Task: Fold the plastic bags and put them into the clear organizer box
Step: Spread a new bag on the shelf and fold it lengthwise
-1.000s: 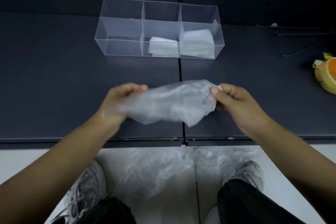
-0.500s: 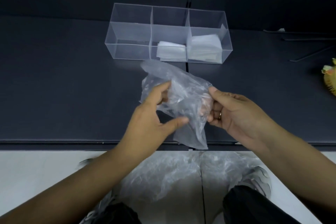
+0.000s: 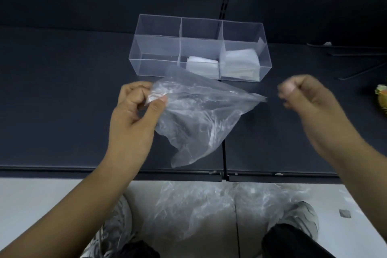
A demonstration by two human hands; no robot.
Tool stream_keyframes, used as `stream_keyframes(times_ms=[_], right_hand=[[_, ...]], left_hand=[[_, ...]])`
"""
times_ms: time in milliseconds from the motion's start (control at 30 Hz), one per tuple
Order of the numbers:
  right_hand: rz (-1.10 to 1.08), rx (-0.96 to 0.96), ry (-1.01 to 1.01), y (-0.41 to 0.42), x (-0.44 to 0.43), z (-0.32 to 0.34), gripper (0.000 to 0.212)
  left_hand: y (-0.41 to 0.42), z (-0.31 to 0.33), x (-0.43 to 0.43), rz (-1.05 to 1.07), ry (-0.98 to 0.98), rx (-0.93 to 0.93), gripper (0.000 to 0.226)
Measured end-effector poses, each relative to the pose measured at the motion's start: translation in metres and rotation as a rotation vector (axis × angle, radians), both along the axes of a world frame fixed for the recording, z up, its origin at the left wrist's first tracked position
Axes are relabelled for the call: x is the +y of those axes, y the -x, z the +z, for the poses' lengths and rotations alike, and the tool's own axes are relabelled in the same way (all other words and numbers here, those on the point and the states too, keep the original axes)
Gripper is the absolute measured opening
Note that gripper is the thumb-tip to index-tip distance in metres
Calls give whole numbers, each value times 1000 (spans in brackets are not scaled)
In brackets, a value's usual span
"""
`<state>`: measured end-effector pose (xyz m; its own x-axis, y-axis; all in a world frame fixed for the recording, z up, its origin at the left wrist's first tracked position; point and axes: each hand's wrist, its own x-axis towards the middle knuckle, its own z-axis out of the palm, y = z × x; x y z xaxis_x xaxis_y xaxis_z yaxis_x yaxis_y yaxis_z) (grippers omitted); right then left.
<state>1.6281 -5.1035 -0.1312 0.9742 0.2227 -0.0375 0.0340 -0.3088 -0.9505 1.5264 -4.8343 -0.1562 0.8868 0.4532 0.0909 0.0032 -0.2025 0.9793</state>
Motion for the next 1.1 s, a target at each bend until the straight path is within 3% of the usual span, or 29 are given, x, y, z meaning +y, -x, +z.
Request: stream_keyframes(times_ms=[100, 133, 200, 300, 467, 567, 667, 733, 833, 900, 967, 1033, 1100], right_hand=[[353, 27, 137, 0, 11, -7, 79], [420, 39, 185, 0, 17, -11, 83], [454, 50, 227, 1, 31, -18, 64], [372, 196, 12, -4, 44, -22, 5], [199, 196, -180, -3, 48, -22, 17], [112, 179, -185, -2, 49, -23, 15], [123, 286, -156, -10, 39, -23, 12], [157, 379, -133, -14, 32, -27, 20], [189, 415, -143, -16, 30, -35, 25], [241, 400, -120, -17, 36, -36, 23], [334, 381, -90, -17, 49, -36, 23], [430, 367, -81, -16, 67, -32, 23], [491, 347, -80, -16, 83, -30, 21]], left_hand=[[1, -2, 0, -52, -29, -18, 23], [2, -2, -1, -71, -47, -16, 32], [3, 1, -3, -104, -75, -32, 39], [4, 11, -6, -151, -75, -69, 26], [4, 9, -7, -36, 22, -21, 43], [3, 0, -5, 65, 128, 31, 45], [6, -11, 13, 142, 140, 142, 50], [10, -18, 29, 170, 40, 290, 53], [15, -26, 48, 162, -307, 512, 47], [12, -20, 49, 95, -450, 458, 45], [-3, -7, 39, -106, -534, 363, 62], [-25, 3, 18, -342, -476, 320, 68], [-44, 8, -2, -487, -295, 347, 49]])
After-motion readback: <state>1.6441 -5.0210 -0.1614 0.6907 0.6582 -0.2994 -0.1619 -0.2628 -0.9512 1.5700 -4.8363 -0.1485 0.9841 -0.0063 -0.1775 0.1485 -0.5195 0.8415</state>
